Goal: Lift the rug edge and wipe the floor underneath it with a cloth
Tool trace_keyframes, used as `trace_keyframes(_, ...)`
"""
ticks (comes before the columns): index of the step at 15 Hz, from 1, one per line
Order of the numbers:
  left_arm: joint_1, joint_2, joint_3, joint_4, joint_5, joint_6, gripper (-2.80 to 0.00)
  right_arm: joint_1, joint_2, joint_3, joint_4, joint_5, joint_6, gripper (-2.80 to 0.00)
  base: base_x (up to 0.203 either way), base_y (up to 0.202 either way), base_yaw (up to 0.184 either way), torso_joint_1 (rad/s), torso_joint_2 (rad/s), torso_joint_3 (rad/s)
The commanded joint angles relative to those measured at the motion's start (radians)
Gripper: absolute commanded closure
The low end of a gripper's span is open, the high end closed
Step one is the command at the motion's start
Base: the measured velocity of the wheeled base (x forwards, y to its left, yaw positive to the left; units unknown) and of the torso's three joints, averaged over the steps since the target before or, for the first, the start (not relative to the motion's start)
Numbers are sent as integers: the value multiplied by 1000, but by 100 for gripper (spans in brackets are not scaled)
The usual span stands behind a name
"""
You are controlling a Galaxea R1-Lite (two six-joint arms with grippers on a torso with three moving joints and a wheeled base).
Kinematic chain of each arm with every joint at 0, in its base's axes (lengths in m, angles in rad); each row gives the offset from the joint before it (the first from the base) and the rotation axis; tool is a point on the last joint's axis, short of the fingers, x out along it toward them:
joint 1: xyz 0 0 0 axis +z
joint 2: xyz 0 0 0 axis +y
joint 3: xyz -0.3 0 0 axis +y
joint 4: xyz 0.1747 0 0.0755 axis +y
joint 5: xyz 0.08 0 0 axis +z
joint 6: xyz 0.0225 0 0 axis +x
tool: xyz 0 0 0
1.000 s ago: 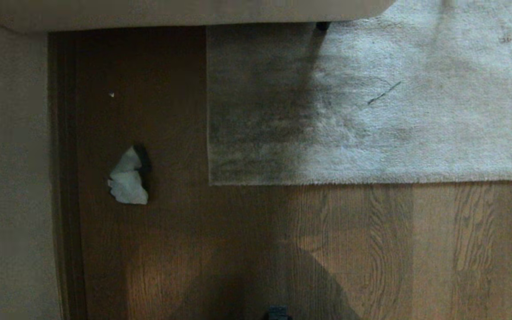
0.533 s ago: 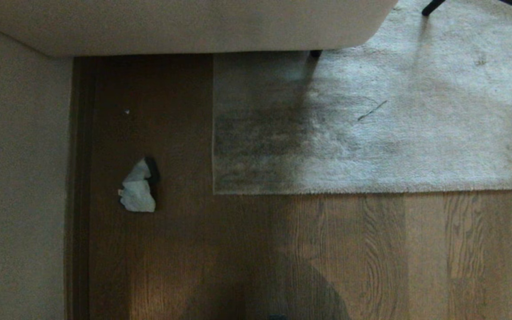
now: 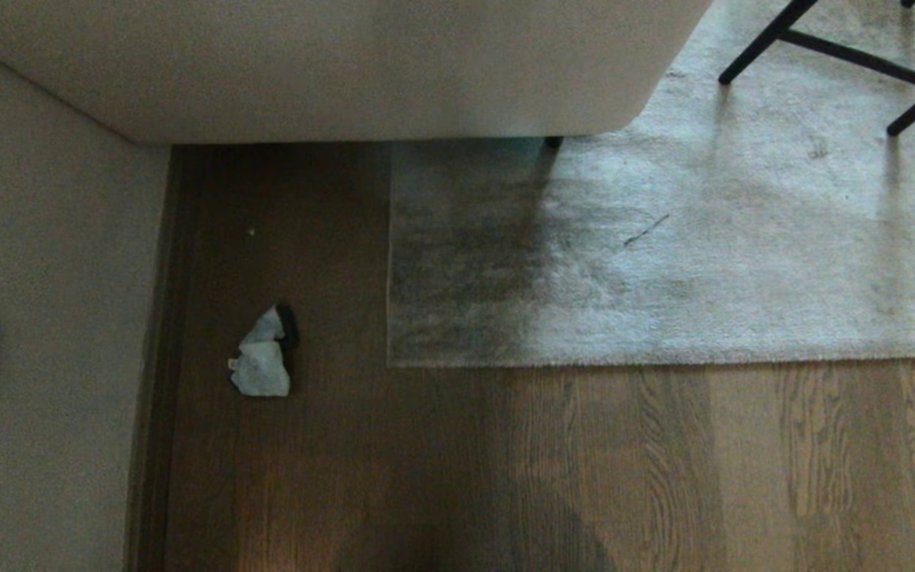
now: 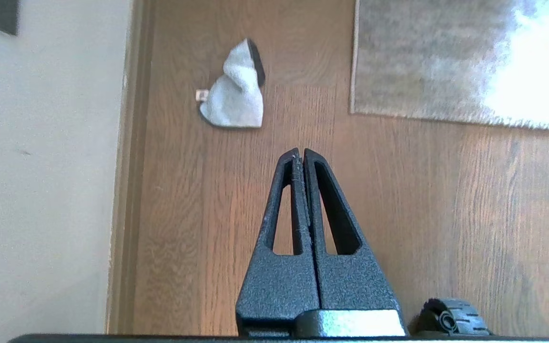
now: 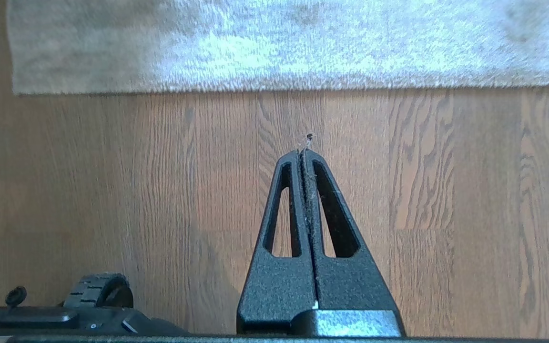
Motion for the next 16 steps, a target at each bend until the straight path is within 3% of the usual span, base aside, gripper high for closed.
trace_keyframes(1, 0, 0, 0, -1, 0, -3, 0, 0, 1, 0, -1, 0, -1, 0, 0, 0, 0, 2, 3, 203)
trace_keyframes(16, 0, 0, 0, -1, 0, -3, 0, 0, 1, 0, -1, 0, -1, 0, 0, 0, 0, 4, 2, 203)
